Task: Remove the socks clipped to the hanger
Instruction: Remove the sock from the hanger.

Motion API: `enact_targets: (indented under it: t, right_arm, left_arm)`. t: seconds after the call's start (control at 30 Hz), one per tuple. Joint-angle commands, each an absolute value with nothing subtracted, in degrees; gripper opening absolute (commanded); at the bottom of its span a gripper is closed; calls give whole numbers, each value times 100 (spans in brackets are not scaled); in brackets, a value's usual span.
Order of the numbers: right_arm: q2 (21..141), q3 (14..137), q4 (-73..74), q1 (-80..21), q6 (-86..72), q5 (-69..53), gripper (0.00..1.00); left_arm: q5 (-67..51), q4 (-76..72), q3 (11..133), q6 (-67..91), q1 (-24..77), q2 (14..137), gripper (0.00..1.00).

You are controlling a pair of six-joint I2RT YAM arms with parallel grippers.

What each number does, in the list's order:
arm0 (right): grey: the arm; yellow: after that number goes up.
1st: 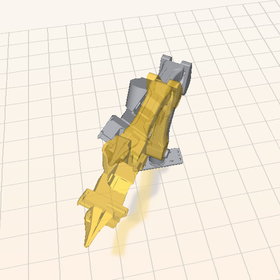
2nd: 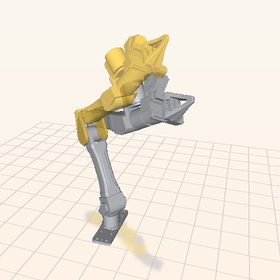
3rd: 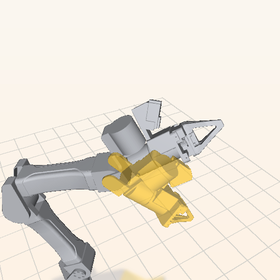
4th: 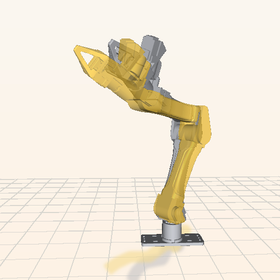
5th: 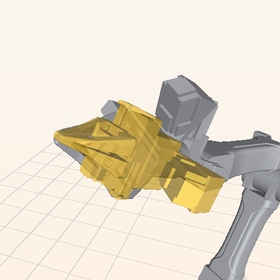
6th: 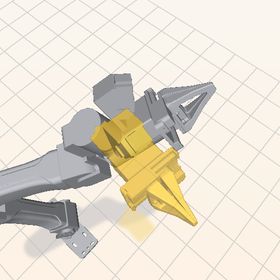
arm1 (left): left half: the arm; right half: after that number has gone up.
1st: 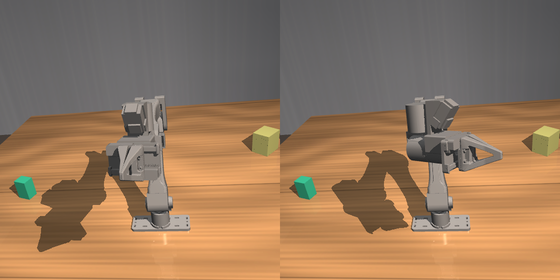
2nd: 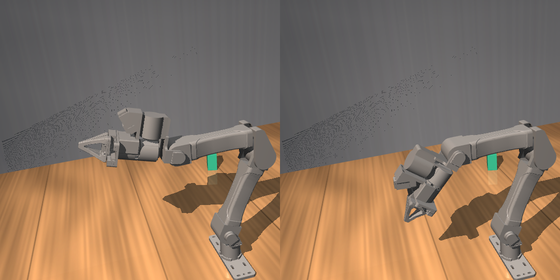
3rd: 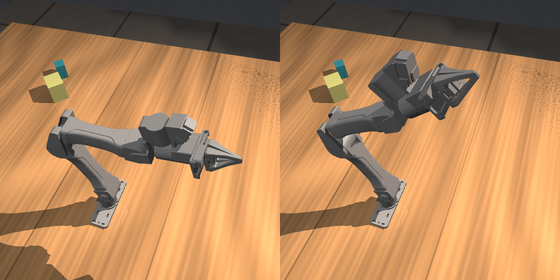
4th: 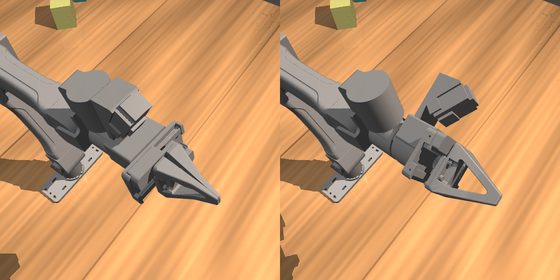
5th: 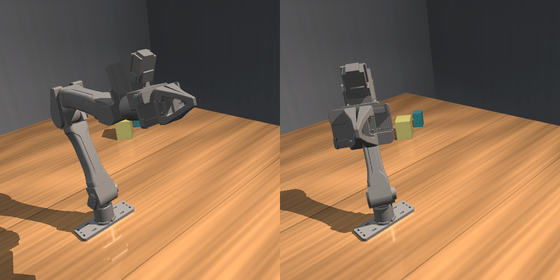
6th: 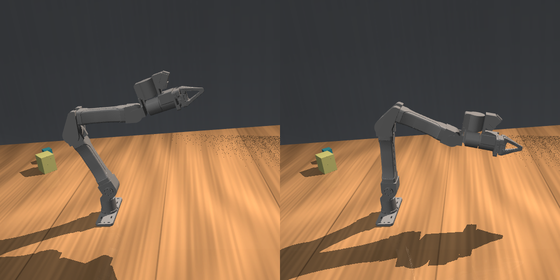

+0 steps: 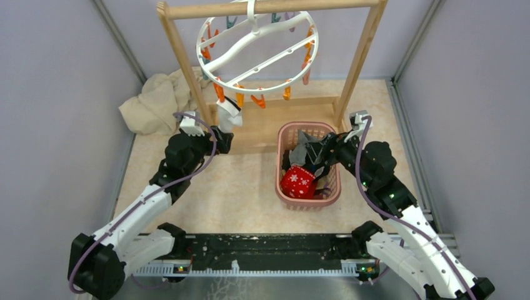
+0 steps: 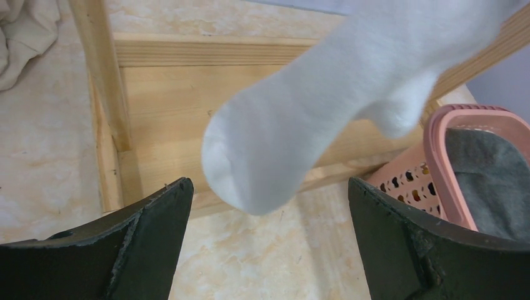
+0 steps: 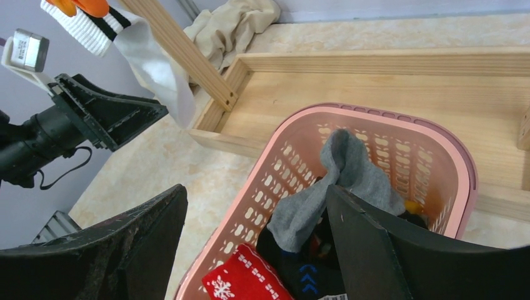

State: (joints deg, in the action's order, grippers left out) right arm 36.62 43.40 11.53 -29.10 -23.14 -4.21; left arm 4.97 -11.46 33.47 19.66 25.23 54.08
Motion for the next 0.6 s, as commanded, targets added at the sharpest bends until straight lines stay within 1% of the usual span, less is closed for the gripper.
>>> enact_targets:
  t: [0.0,0.13,0.33,0.37,0.57]
  right_arm:
    - [3631,4401,843,-2883,-2330,-475,82]
    - [3622,4438,909,-2883,-2300,-466,82]
    - [3612,4465,941,-2883,-2285,-472,82]
    - [3622,4465,933,-2883,-2287,-474,82]
    - [3656,4517,938,-2883,-2289,-509,82]
  left_arm:
    - [794,-1718,3350,1861,2470,5730,99]
    - [569,-2117,3410,1782,2469,6031,96]
    - [-284,-2646,3465,1838,2468,6331,86]
    - [-412,-2717,3477,1859,2467,6372,84]
    - [-893,-2842,3647,1898,2469,6548,60]
